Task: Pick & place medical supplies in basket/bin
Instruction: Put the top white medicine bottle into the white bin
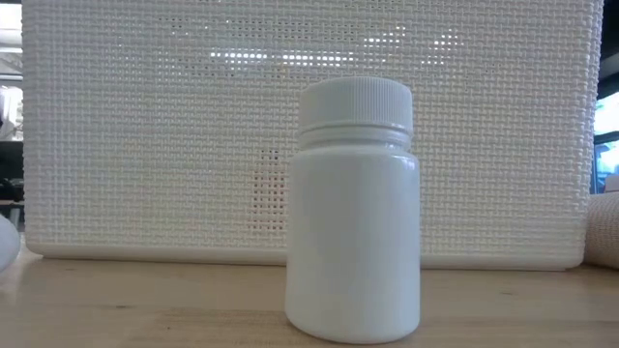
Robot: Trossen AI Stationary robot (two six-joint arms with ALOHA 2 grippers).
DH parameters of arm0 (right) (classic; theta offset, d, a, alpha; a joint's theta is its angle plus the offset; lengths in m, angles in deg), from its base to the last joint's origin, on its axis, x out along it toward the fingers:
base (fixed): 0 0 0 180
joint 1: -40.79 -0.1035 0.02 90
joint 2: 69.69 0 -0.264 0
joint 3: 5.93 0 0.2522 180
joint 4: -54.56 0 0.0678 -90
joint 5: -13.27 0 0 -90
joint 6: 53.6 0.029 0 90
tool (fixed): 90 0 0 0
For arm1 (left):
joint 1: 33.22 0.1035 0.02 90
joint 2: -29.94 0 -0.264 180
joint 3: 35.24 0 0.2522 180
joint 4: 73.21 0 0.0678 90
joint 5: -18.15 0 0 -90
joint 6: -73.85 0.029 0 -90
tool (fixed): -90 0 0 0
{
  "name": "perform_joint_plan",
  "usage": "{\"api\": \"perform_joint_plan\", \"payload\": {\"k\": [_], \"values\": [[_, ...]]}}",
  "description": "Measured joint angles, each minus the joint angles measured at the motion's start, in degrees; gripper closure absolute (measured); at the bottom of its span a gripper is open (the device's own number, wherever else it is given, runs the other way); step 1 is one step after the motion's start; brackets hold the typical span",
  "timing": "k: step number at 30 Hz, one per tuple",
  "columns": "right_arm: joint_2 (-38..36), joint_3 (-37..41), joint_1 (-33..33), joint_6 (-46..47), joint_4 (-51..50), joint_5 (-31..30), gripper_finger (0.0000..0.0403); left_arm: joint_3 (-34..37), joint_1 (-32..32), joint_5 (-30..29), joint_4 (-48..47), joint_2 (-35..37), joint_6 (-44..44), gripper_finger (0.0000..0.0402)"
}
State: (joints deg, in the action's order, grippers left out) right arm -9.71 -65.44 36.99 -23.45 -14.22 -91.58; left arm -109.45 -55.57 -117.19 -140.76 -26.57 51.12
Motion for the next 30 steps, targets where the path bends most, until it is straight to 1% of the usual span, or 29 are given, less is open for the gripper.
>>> {"api": "perform_joint_plan", "payload": {"k": [4, 13, 17, 22, 30], "values": [[0.01, 2.12, 1.03, 4.15, 0.11, 1.44, 0.0065, 0.0, 0.0, 0.0, 0.0, 0.0, -0.01, 0.0217], [0.03, 7.32, 1.01, 4.21, 7.13, 2.37, 0.0065, 0.0, 0.0, 0.0, 0.0, 0.0, -0.04, 0.0217], [0.03, 8.87, 1.01, 4.06, 10.02, 2.5, 0.0076, -0.02, 0.0, 0.0, 0.01, 0.0, -0.05, 0.0217], [0.03, 11.14, 1.01, 4.08, 12.63, 3.33, 0.011, -0.02, 0.0, 0.0, 0.01, 0.0, -0.05, 0.0217], [-0.01, 12.15, 1.01, 4.13, 14.17, 3.37, 0.0195, -0.02, 0.0, 0.0, 0.0, 0.0, -0.05, 0.0217]]}}
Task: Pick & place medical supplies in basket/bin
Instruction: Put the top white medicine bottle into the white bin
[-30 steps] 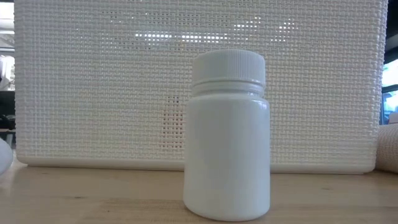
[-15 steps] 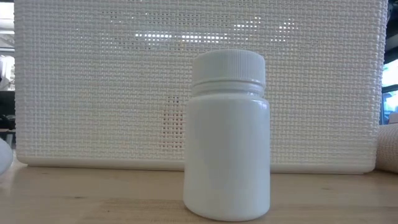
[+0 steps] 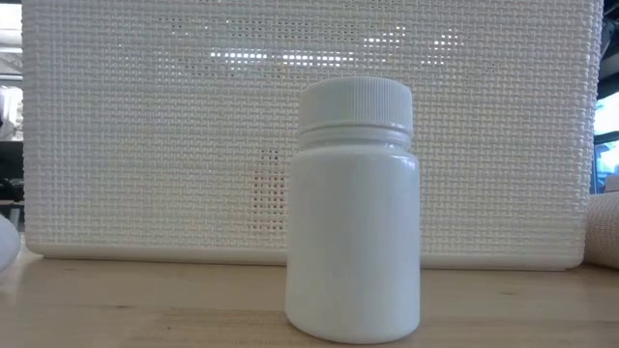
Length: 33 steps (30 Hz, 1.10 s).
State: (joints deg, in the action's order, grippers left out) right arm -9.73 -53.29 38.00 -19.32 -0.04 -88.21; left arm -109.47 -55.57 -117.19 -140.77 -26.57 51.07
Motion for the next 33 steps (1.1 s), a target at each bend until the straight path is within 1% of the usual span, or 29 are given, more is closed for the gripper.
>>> {"api": "perform_joint_plan", "payload": {"k": [3, 7, 9, 12, 16, 21, 25, 30, 33], "values": [[0.0, -0.47, 0.0, -0.03, -0.06, 0.06, 0.0214, 0.0, 0.0, 0.0, 0.02, 0.0, 0.0, 0.0217], [0.02, -1.65, 0.0, 0.02, -1.12, 0.24, 0.0213, 0.0, 0.0, 0.0, 0.0, 0.0, 0.01, 0.0217], [0.02, -2.92, 0.0, 0.27, -3.08, 0.63, 0.0206, 0.0, 0.0, 0.0, 0.02, 0.0, 0.0, 0.0217], [0.02, -6.04, -0.02, 2.2, -8.29, 0.67, 0.02, 0.0, 0.0, 0.0, 0.02, 0.0, 0.0, 0.0217], [0.02, -11.0, -0.07, 4.41, -15.15, 0.66, 0.0212, 0.0, 0.0, -0.02, 0.0, 0.0, 0.0, 0.0217], [0.02, -17.74, -0.07, 4.68, -21.64, 0.3, 0.0212, 0.0, 0.0, -0.02, 0.02, 0.0, 0.0, 0.0217], [0.02, -23.14, -0.09, 4.48, -27.13, -4.54, 0.0205, 0.0, 0.0, -0.02, 0.0, 0.0, 0.02, 0.0217], [0.0, -30.21, -0.09, 5.77, -34.91, -15.21, 0.0207, 0.0, 0.0, -0.02, 0.02, 0.0, 0.25, 0.0217], [0.0, -33.94, -0.09, 5.72, -35.02, -21.18, 0.0208, 0.0, 0.01, -0.03, 0.0, 0.0, 0.48, 0.0217]]}}
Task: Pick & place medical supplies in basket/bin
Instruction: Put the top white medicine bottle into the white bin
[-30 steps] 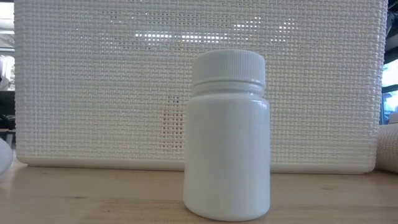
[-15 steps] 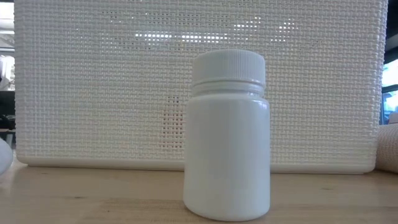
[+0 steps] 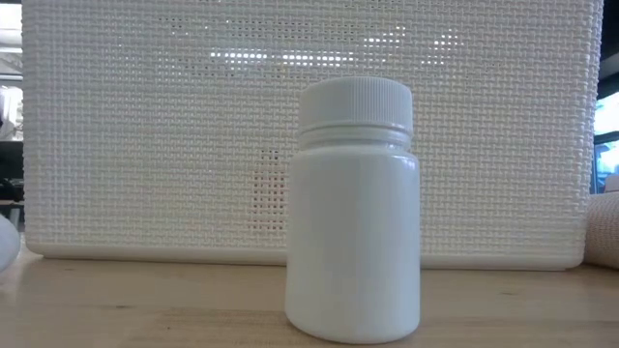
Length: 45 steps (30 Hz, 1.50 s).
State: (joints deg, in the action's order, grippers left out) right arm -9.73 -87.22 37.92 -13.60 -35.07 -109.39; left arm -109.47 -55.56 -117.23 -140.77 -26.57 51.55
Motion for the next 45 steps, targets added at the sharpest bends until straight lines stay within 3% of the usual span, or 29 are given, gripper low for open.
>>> {"api": "perform_joint_plan", "payload": {"k": [3, 8, 13, 17, 26, 30, 45], "values": [[-0.02, -2.93, 0.0, -1.75, 3.26, -3.19, 0.0207, 0.0, -0.01, 0.01, 0.0, 0.0, 0.0, 0.0217], [-0.02, -5.17, -0.02, -12.47, 17.32, -2.98, 0.0206, 0.0, -0.01, 0.01, 0.02, 0.0, 0.05, 0.0217], [1.36, -5.19, -1.49, -25.02, 33.17, 3.14, 0.0205, -0.01, -0.01, 0.01, 0.01, -0.02, 0.13, 0.0217], [6.19, -5.19, -3.37, -30.17, 39.34, 9.05, 0.0204, -0.02, -0.01, 0.01, -0.03, -0.02, 0.13, 0.0217], [23.07, -5.15, -6.32, -34.56, 40.4, 12.54, 0.0204, -0.02, 0.0, 0.01, -0.04, -0.02, 0.07, 0.0217], [28.59, -5.15, -6.03, -32.85, 40.62, 19.16, 0.0204, -0.02, -0.01, 0.01, -0.02, -0.02, 0.04, 0.0217], [38.0, -5.15, -0.46, -31.01, 41.0, 28.89, 0.0204, -0.02, -0.01, 0.01, -0.15, -0.02, 0.07, 0.0217]]}}
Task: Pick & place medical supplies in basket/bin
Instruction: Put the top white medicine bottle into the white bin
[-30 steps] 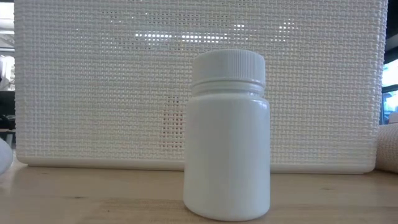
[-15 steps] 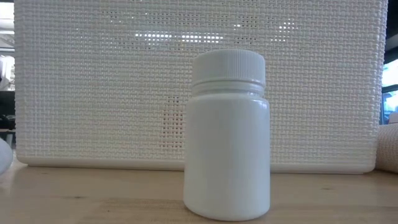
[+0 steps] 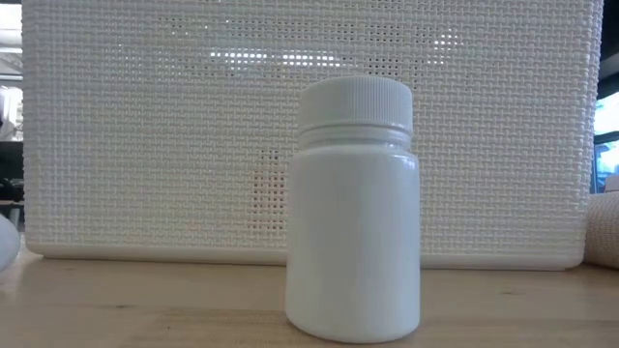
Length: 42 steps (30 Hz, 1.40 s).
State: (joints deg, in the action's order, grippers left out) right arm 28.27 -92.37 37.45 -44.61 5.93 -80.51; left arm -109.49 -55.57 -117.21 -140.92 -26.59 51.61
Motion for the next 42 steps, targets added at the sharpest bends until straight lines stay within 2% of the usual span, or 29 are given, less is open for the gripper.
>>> {"api": "perform_joint_plan", "payload": {"k": [9, 18, 26, 35, 42], "values": [[4.93, 0.02, 0.18, 0.2, -0.01, 0.93, 0.0204, 0.0, 0.01, 0.0, -0.03, 0.0, 0.0, 0.0217], [5.61, 0.04, 0.18, 1.25, 0.96, 0.91, 0.0201, 0.0, 0.0, 0.0, 0.0, 0.02, -0.06, 0.0217], [5.61, 0.02, 0.18, 1.29, 0.03, 0.93, 0.0169, 0.0, 0.01, 0.0, 0.01, 0.02, -0.1, 0.0217], [5.76, 0.03, 0.2, 0.53, -0.91, 0.93, 0.0114, 0.0, 0.0, 0.0, 0.02, 0.02, -0.81, 0.0217], [4.46, 0.04, 0.2, 3.03, -1.69, 0.93, 0.0103, 0.0, 0.0, 0.02, 0.02, 0.02, -1.05, 0.0217]]}}
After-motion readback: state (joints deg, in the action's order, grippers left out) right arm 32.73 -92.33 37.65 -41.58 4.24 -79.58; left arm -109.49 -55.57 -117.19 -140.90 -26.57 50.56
